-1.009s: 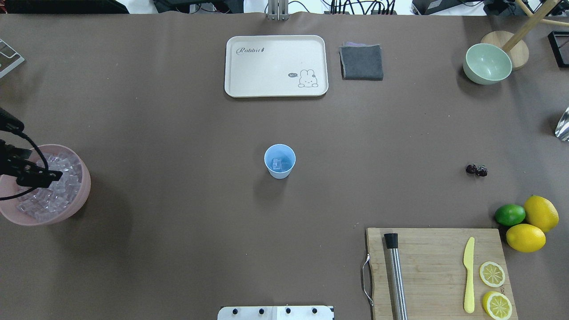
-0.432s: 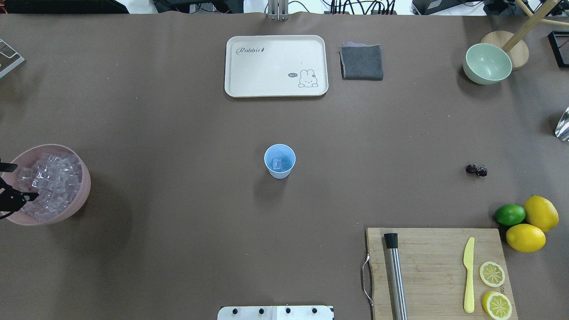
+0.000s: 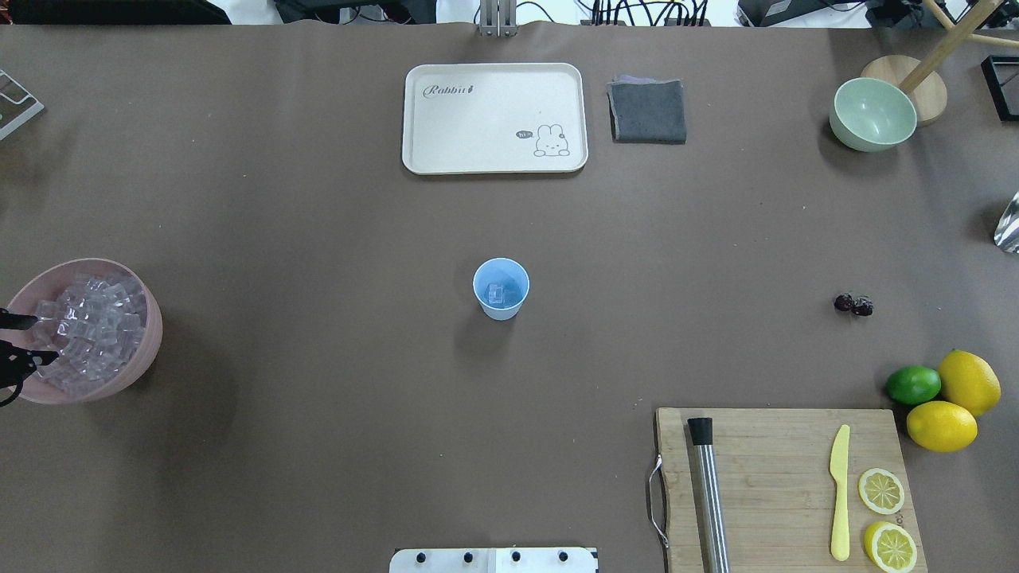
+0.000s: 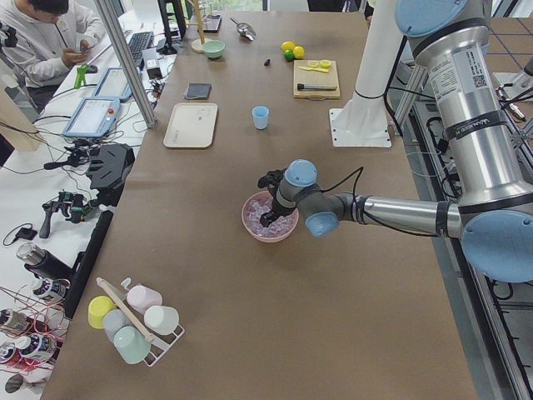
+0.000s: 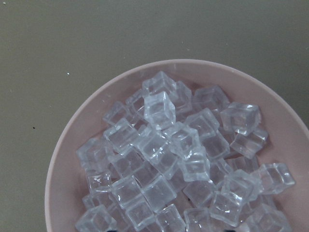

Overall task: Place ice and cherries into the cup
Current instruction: 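Return the left gripper to the pink bowl and grasp another ice cube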

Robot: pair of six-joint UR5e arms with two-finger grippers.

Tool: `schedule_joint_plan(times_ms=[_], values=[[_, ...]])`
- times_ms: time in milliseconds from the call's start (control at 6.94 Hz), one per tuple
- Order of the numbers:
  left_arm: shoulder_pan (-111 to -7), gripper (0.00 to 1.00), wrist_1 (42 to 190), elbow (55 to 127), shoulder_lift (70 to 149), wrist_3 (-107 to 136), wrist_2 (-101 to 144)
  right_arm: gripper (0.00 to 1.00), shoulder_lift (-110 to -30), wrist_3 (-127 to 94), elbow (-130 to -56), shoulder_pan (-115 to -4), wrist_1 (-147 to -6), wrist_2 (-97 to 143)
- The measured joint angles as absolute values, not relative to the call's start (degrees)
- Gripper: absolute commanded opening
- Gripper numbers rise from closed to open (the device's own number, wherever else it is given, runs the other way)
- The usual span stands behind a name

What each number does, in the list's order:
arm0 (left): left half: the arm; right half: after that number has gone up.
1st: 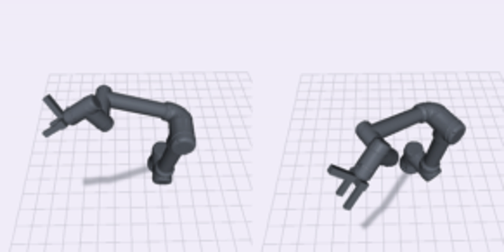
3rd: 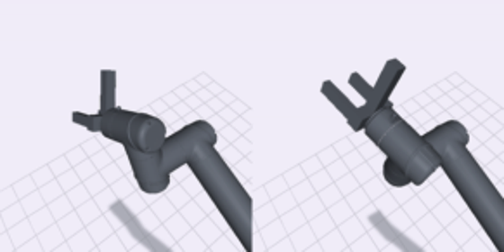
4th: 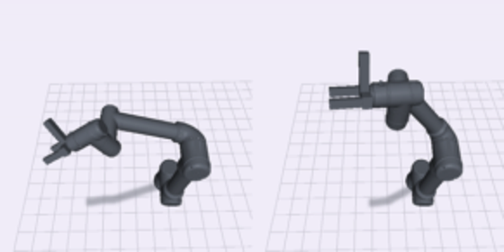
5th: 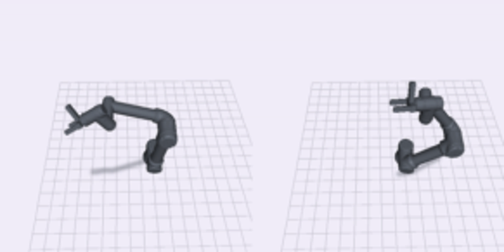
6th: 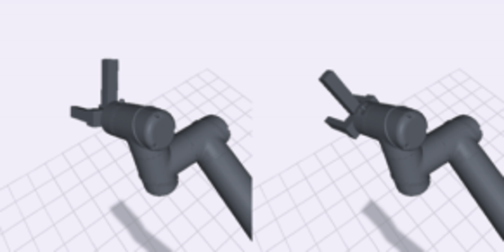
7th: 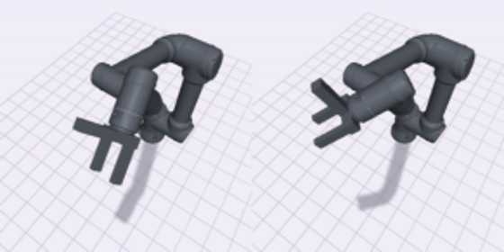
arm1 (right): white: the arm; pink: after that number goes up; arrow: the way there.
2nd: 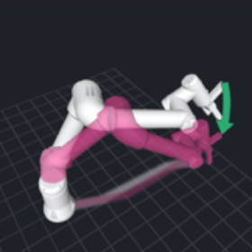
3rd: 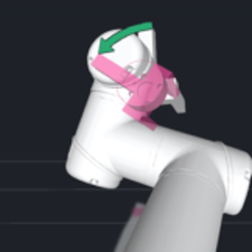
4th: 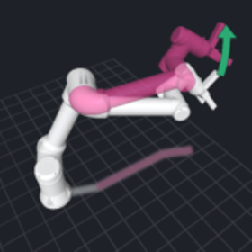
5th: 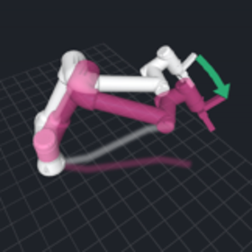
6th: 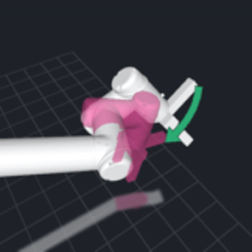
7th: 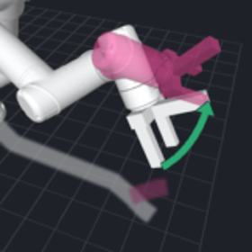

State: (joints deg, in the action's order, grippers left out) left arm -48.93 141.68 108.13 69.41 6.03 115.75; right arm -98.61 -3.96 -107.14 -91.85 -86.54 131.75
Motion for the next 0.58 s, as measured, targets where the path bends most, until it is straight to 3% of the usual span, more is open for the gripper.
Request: schedule_joint_plan(times_ms=[576], values=[[-46.03,0.53,141.68,106.62,68.77,5.72,113.63,1.0,-98.77,-3.96,-107.14,-91.85,-86.57,131.75]])
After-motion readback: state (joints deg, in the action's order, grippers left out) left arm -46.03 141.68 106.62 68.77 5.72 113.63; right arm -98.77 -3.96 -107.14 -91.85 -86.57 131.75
